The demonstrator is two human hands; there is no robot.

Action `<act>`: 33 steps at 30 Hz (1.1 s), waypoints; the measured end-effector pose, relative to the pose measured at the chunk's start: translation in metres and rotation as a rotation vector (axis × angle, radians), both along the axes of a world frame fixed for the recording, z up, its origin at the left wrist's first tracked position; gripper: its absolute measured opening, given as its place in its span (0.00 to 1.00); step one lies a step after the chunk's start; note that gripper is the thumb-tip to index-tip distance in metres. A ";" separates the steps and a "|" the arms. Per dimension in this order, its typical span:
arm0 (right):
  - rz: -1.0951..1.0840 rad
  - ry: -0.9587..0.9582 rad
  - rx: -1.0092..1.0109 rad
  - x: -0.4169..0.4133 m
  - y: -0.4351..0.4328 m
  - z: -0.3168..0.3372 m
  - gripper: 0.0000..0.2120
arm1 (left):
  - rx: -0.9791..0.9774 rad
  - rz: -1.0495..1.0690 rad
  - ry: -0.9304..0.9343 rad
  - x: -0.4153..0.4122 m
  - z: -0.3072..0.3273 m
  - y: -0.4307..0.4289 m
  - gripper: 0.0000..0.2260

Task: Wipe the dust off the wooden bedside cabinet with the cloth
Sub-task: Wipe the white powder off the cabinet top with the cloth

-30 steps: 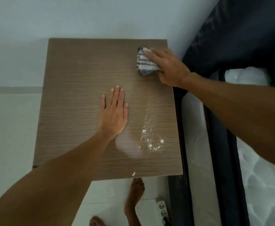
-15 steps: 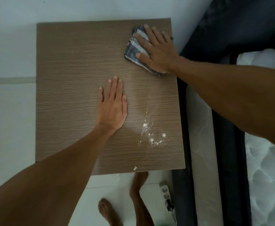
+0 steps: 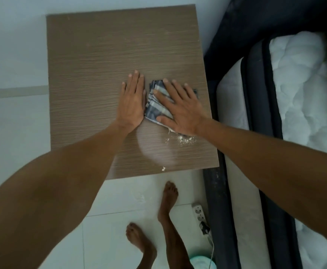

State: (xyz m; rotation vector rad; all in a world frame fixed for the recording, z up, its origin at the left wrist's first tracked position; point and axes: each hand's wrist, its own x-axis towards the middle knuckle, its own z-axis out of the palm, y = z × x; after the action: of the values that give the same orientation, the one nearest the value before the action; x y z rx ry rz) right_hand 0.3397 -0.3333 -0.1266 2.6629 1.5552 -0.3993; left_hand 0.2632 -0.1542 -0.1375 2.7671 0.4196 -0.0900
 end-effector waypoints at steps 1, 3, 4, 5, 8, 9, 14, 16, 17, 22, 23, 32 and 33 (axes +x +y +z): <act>-0.001 0.003 0.009 -0.013 -0.004 -0.001 0.37 | -0.017 -0.006 0.000 -0.003 0.001 0.002 0.23; -0.008 0.010 0.032 -0.039 -0.011 -0.002 0.36 | -0.019 -0.016 0.001 -0.011 0.004 0.002 0.22; -0.012 0.011 0.040 -0.052 -0.014 -0.002 0.36 | -0.010 -0.023 0.003 -0.016 0.005 0.002 0.22; -0.014 0.013 0.043 -0.064 -0.016 -0.003 0.36 | -0.001 -0.030 0.012 -0.023 0.007 0.000 0.22; -0.029 0.021 0.049 -0.096 -0.022 -0.003 0.36 | -0.001 -0.056 0.042 -0.042 0.010 -0.007 0.23; -0.032 0.022 0.055 -0.106 -0.024 -0.003 0.36 | -0.005 -0.065 0.046 -0.049 0.011 -0.008 0.23; -0.006 0.015 0.083 -0.145 -0.035 -0.004 0.37 | 0.004 -0.114 0.052 -0.083 0.012 -0.011 0.23; 0.041 -0.029 0.095 -0.158 -0.040 -0.006 0.38 | 0.012 -0.129 0.054 -0.093 0.013 -0.012 0.24; 0.075 -0.051 0.089 -0.164 -0.043 -0.007 0.39 | 0.017 -0.137 0.057 -0.097 0.013 -0.012 0.24; 0.167 -0.010 0.141 -0.187 -0.059 -0.005 0.45 | 0.043 -0.162 0.079 -0.112 0.016 -0.017 0.24; 0.197 0.008 0.147 -0.189 -0.062 -0.004 0.45 | 0.044 -0.165 0.090 -0.113 0.017 -0.019 0.24; 0.326 0.026 0.092 -0.133 -0.088 0.037 0.41 | -0.010 -0.175 0.137 -0.091 0.031 -0.045 0.24; 0.309 0.003 0.085 -0.115 -0.087 0.042 0.41 | -0.008 -0.169 0.136 -0.084 0.031 -0.048 0.24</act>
State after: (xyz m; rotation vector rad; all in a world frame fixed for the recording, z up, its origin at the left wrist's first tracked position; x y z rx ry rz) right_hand 0.2248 -0.4208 -0.0847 2.4172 1.9841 -0.3274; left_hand 0.1790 -0.2020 -0.1061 2.7928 0.2177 -0.3220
